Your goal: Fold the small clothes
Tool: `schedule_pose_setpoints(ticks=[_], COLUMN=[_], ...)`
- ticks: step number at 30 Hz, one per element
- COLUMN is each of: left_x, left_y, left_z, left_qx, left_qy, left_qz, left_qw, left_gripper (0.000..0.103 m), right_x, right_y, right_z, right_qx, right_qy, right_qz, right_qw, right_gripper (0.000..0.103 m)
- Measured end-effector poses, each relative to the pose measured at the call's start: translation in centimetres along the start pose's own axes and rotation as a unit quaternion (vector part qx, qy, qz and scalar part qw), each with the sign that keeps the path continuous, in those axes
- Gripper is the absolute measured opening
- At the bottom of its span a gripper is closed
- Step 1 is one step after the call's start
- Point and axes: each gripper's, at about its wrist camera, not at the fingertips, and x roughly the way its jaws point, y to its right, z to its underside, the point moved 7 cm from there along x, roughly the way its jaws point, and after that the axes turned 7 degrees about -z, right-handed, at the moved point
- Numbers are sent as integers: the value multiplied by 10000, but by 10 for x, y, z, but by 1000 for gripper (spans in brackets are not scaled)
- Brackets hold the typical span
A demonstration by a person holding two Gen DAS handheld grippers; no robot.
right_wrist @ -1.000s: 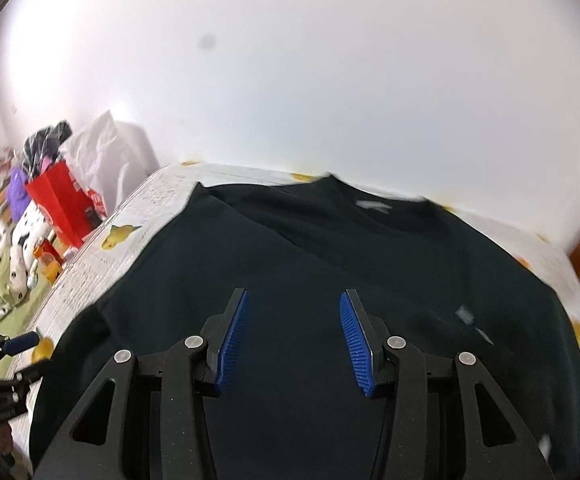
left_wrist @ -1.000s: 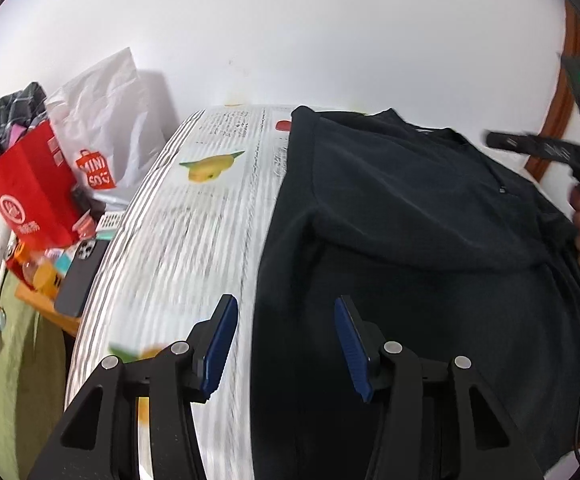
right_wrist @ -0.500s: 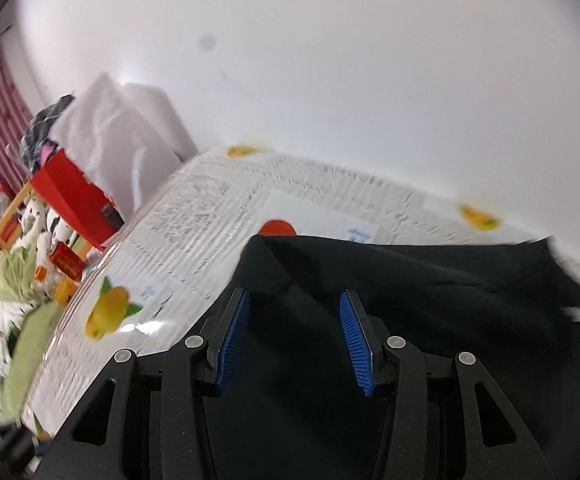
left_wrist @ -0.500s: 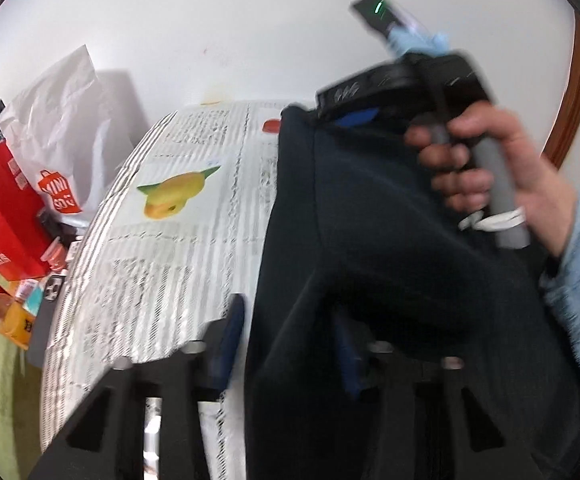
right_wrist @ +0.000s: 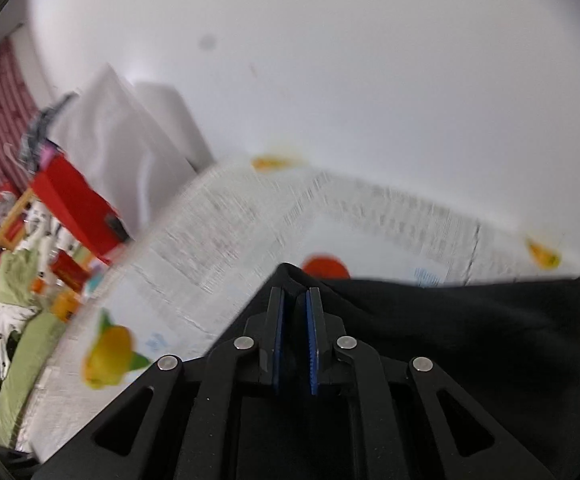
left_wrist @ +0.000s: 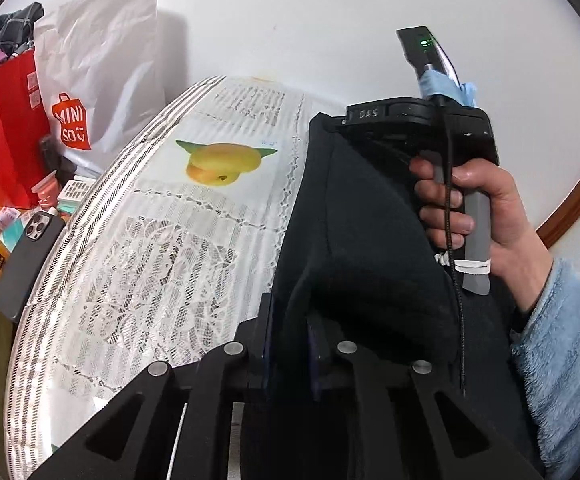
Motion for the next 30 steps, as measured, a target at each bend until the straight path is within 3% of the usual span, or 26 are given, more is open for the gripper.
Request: schedule_pose_setpoints(ticks=[4, 8, 11, 13, 15, 18, 19, 20, 22, 27, 30], left_x=[-9, -20, -33, -43, -50, -59, -62, -64, -69, -78, -87], left_y=[2, 6, 11, 14, 18, 23, 25, 26, 28, 26, 25], left_z=[2, 10, 20, 28, 35, 45, 49, 52, 59, 73, 80], left_qx=[215, 321, 447, 535, 571, 566, 565, 562, 555, 434, 492], left_qy=[7, -80, -12, 69, 51, -29, -60, -75, -102, -239, -217], left_qz=[-74, -7, 91, 128, 175, 304, 328, 340, 354, 315, 253], left_qw=[9997, 9995, 9990, 9985, 9982, 9979, 9978, 9978, 9978, 9983, 9982], left_gripper=[17, 18, 45, 46, 46, 46, 46, 46, 46, 46, 52], right_x=[-53, -134, -195, -242, -289, -326, -328, -332, -332, -347, -359], right_y=[3, 20, 61, 100, 149, 200, 209, 223, 227, 214, 187], right_z=[7, 49, 102, 143, 188, 241, 252, 272, 289, 289, 288], right_qx=[73, -233, -184, 217, 1031, 1763, 1885, 2155, 2257, 2262, 1998], right_qy=[119, 307, 248, 321, 459, 447, 414, 286, 364, 544, 678], right_qz=[58, 854, 1760, 2214, 2459, 2869, 2956, 2989, 2875, 2911, 2794], right_qw=[9999, 9956, 9839, 9744, 9627, 9405, 9356, 9292, 9301, 9280, 9367], right_gripper=[23, 40, 40, 40, 40, 35, 18, 10, 10, 11, 11])
